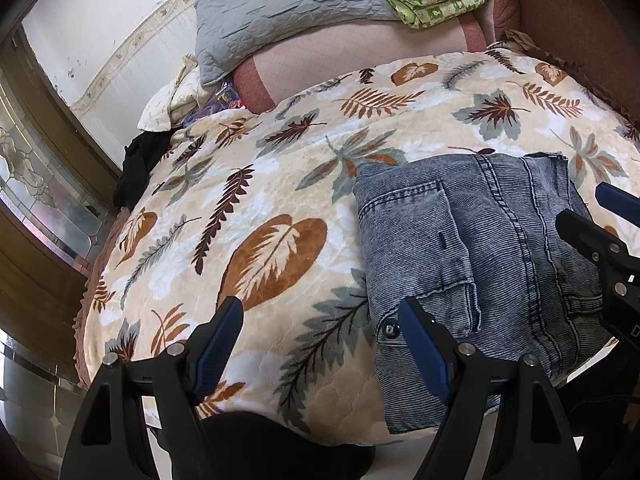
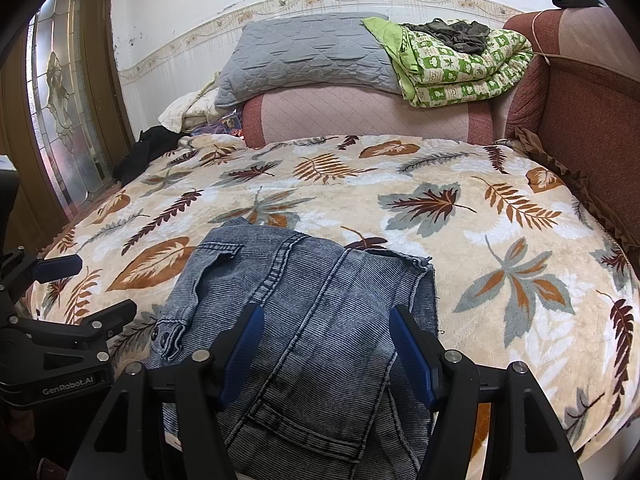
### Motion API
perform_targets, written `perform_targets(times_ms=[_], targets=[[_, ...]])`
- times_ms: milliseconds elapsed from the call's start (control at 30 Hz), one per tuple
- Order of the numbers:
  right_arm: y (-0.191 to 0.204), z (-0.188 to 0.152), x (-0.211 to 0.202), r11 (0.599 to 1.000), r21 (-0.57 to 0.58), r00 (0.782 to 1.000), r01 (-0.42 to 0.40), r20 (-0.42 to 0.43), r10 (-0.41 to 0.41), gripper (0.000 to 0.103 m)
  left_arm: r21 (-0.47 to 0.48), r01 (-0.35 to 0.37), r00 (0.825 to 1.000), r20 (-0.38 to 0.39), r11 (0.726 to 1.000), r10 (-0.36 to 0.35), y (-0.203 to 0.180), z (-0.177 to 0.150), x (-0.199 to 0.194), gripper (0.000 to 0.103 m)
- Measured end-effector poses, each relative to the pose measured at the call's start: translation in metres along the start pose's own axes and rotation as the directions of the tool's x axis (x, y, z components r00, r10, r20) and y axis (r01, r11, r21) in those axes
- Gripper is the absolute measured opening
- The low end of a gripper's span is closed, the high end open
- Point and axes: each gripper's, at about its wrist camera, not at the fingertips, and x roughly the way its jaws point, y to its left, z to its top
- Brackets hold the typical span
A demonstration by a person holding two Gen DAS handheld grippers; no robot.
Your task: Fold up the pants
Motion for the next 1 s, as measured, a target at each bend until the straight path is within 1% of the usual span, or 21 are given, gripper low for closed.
perform_targets(times_ms=[467, 667, 833, 867, 933, 1000], targets=[[-0.003, -0.001, 0.001, 1.000, 0.006, 1.000, 0.005, -0.002, -0.005, 0.069, -0.005, -0.014, 1.000, -0.006, 1.000, 0.014, 0.001, 0.003, 0.001, 0.080], [-0.003, -0.001, 0.001, 1.000, 0.009, 1.000, 0.013, 0.000, -0.013, 0.069, -0.033, -0.022, 1.000, 0.014, 0.999, 0.022, 0.006, 0.008, -0.004, 0.080], [-0.005, 0.000, -0.002, 0.998, 0.006, 0.998, 0.058, -0.006, -0.058, 0.069, -0.065, -0.031, 0.998, 0.049, 0.997, 0.034, 0.013, 0.014, -0.015, 0.080], [-0.005, 0.002, -0.006, 0.996, 0.002, 0.996, 0.088, -0.001, -0.088, 0.069, -0.075, -0.035, 0.997, 0.066, 0.997, 0.040, 0.016, 0.016, -0.020, 0.080], [-0.002, 0.008, -0.018, 0.988, -0.027, 0.988, 0.150, 0.030, -0.149, 0.069, -0.099, -0.036, 0.994, 0.103, 0.994, 0.046, 0.023, 0.020, -0.032, 0.080], [-0.001, 0.017, -0.034, 0.984, -0.038, 0.984, 0.173, 0.059, -0.170, 0.069, -0.133, -0.037, 0.988, 0.146, 0.990, 0.057, 0.032, 0.024, -0.046, 0.080]])
